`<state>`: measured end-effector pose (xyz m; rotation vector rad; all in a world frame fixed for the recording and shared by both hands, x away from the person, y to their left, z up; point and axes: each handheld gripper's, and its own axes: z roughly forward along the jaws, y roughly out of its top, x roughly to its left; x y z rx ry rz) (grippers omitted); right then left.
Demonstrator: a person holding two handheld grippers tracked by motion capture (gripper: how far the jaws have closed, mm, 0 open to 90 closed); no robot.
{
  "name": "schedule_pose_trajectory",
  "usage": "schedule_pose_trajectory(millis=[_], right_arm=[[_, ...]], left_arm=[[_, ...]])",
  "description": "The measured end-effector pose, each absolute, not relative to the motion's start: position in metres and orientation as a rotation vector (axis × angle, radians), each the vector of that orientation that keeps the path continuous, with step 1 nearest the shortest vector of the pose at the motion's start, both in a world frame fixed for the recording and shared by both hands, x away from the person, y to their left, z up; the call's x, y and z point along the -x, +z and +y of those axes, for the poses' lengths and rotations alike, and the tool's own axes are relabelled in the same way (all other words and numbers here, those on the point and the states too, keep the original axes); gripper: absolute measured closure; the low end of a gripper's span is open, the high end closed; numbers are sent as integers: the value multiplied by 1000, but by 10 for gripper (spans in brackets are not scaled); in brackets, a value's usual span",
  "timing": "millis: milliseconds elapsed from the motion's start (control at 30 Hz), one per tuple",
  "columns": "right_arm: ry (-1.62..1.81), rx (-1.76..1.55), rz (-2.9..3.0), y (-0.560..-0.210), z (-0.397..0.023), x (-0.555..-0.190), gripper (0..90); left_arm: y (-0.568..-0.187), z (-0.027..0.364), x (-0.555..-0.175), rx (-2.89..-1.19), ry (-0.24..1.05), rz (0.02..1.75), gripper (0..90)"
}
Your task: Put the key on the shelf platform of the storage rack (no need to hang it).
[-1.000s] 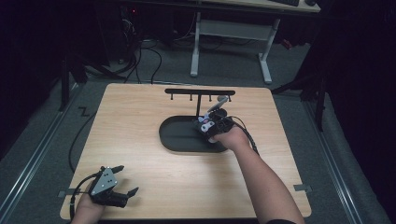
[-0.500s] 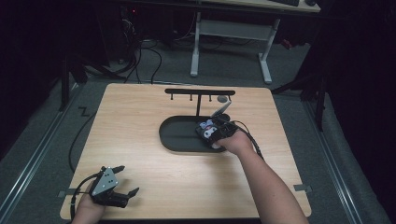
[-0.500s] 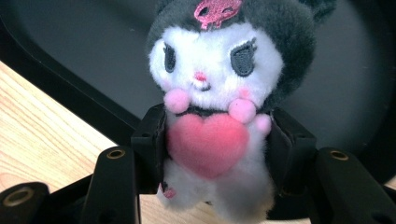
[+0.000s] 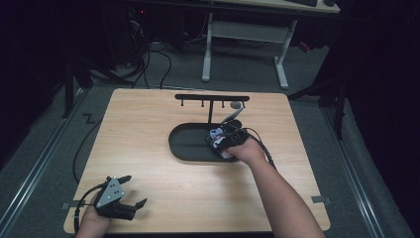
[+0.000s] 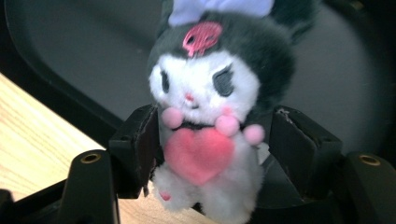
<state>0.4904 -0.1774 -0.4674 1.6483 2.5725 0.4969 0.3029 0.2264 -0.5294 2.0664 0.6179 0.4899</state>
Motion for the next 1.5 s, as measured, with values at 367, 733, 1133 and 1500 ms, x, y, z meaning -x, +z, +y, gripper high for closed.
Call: schedule_pose_trajectory(millis=[367,733,1133,1500], right_arm=[[551,-1569,2542,-447,-182,-481,341],[584,-1514,2509,-434,-189,-472,340],[588,-1463,2501,-430,-189,-465,313],[637,-1417,2459,-443,-197,-448,272]], left_arm=[[-530,223,-302,-2083,490,611,64],[-530,223,-302,-2079,491,617,63],[-531,224,-302,-2081,495,618,63],[-531,223,-302,-2083,495,622,63]])
